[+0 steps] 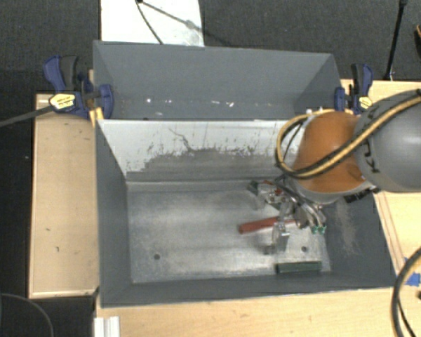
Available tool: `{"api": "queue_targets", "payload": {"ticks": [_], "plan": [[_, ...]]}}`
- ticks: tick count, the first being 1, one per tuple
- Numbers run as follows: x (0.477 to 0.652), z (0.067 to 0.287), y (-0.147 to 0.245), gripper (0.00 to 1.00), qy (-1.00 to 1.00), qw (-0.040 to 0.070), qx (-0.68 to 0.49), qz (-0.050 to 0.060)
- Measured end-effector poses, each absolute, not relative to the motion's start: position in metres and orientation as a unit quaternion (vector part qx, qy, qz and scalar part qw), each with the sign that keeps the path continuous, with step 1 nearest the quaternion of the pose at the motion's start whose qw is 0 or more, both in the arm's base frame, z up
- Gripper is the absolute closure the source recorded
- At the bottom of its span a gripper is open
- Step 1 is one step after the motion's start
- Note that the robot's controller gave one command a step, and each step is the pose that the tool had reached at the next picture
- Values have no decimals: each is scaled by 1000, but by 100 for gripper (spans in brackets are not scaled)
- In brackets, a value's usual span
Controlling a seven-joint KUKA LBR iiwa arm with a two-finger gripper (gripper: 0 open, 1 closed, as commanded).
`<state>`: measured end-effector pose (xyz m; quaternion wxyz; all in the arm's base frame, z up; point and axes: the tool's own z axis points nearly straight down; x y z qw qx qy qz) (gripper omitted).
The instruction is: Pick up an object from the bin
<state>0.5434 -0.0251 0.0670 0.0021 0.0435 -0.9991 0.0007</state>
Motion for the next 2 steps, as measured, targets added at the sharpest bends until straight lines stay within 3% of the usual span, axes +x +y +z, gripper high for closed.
{"api": "queue_targets", "payload": {"ticks": [1,2], "plan": [[545,71,-22,100,-999,-1,44,0],[521,216,-52,100,-975,-4,222,1]]}}
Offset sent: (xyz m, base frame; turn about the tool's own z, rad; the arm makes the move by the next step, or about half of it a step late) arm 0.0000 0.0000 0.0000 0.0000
